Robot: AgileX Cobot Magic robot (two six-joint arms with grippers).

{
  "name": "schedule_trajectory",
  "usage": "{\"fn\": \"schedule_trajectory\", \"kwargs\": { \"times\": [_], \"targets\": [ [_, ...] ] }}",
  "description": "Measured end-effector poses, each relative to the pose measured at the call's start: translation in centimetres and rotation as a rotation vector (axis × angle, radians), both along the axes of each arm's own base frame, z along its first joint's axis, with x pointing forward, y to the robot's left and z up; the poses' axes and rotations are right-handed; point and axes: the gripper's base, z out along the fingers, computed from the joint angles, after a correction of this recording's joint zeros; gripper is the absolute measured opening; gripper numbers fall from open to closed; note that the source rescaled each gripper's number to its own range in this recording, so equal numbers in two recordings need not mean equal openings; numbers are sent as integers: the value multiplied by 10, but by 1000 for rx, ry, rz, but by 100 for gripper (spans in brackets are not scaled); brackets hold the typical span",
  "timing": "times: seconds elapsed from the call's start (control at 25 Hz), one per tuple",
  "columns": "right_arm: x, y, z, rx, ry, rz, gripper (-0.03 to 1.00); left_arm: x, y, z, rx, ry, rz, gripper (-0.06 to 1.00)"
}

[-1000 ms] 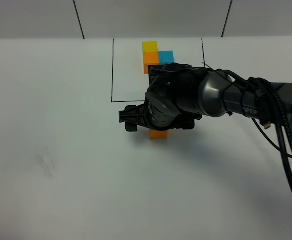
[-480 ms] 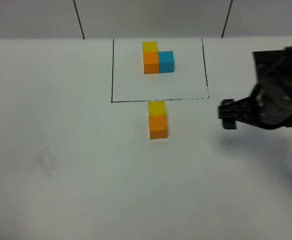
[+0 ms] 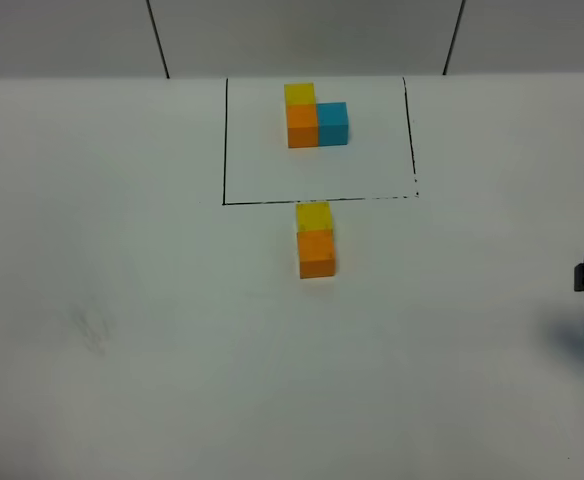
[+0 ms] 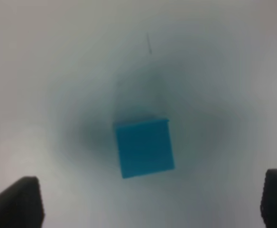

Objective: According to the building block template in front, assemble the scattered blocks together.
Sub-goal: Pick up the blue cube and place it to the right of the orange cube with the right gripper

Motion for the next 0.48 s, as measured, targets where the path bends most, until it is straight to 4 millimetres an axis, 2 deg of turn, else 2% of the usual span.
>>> {"fn": "schedule_trajectory", "kwargs": {
  "times": [0.36, 0.48],
  "targets": [
    [8, -29, -21, 25, 144, 79, 85, 0, 0, 0, 0, 0, 0, 51],
    [11, -32, -26, 47, 161, 95, 85, 0, 0, 0, 0, 0, 0, 51]
  ]
}}
